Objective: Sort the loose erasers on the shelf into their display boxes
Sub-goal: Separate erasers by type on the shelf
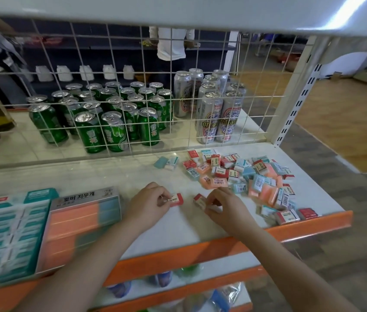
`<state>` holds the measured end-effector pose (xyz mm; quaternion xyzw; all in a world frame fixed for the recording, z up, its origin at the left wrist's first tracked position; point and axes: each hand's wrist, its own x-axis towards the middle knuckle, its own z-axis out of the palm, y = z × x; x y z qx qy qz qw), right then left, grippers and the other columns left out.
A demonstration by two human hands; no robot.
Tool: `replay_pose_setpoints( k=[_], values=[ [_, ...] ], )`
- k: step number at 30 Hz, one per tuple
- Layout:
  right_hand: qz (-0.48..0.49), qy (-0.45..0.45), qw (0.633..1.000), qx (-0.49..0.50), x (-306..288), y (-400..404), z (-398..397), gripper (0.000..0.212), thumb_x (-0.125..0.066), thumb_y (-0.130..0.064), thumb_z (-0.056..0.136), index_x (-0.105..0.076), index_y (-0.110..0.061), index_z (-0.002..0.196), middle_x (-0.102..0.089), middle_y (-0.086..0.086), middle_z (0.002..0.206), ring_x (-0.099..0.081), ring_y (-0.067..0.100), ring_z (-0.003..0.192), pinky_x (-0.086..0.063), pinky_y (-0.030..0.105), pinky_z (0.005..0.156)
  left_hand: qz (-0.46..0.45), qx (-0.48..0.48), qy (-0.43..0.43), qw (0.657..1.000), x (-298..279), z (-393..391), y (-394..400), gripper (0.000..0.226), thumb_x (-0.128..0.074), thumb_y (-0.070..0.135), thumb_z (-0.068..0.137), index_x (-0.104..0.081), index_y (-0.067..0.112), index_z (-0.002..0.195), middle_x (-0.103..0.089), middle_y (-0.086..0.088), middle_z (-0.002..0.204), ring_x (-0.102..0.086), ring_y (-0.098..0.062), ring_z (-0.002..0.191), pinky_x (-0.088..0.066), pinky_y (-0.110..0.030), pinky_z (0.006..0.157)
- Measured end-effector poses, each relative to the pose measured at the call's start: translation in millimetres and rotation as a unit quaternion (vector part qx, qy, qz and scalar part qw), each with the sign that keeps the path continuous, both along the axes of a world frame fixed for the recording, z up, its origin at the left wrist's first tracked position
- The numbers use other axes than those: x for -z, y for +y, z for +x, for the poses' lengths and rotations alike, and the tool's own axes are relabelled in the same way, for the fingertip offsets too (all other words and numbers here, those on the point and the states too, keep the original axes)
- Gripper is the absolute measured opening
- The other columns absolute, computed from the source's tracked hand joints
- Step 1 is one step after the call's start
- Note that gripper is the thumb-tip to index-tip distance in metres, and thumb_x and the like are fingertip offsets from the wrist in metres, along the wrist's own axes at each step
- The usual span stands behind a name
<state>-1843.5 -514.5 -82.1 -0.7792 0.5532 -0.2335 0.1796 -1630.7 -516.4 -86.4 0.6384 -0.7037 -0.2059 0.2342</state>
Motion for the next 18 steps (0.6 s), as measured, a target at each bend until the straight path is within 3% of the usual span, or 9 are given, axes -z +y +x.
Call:
replay_pose_setpoints(
  k=[3, 6, 12, 18],
  values=[
    [0.014, -0.002, 1.0, 0.015, -1.6, 1.6, 0.2, 0.012, -0.063, -0.013, 0.082, -0.062, -0.009, 0.093, -0.051, -0.004, 0.09, -0.049, 0.013, 0.081, -0.038, 0.023, 0.069, 0.015, -0.003, -0.004, 1.0, 0.9, -0.5, -0.2, 0.017, -0.061, 0.018, 0.085, -0.061, 0.019, 0.101, -0.052, 0.004, 0.104, -0.057, -0.013, 0.093, -0.047, -0.03, 0.083],
    [0.037, 0.002, 0.998, 0.04, -2.1, 0.5, 0.1, 0.017, -0.063, -0.017, 0.082, -0.062, -0.011, 0.098, -0.058, 0.002, 0.099, -0.05, 0.015, 0.082, -0.04, 0.025, 0.069, 0.038, -0.003, -0.008, 0.999, 2.9, -0.2, -2.0, 0.033, -0.062, 0.022, 0.086, -0.056, 0.016, 0.118, -0.053, -0.001, 0.117, -0.055, -0.016, 0.104, -0.043, -0.027, 0.088],
    [0.085, 0.032, 0.994, 0.066, -6.6, -5.6, 10.3, 0.042, -0.061, -0.03, 0.086, -0.056, -0.014, 0.124, -0.054, 0.003, 0.122, -0.056, 0.018, 0.103, -0.042, 0.024, 0.084, 0.054, -0.012, -0.004, 0.998, 3.2, -3.1, -4.2, 0.032, -0.06, 0.022, 0.088, -0.06, 0.016, 0.119, -0.052, -0.006, 0.114, -0.053, -0.021, 0.104, -0.038, -0.023, 0.085],
    [0.119, 0.058, 0.989, 0.062, -6.3, -14.9, 23.2, 0.032, -0.063, -0.031, 0.083, -0.066, -0.014, 0.11, -0.057, 0.008, 0.112, -0.057, 0.023, 0.094, -0.043, 0.026, 0.073, 0.053, -0.019, 0.005, 0.998, 3.5, -3.0, -4.2, 0.026, -0.063, 0.018, 0.085, -0.059, 0.018, 0.11, -0.055, -0.001, 0.112, -0.053, -0.018, 0.098, -0.041, -0.025, 0.08]
  ],
)
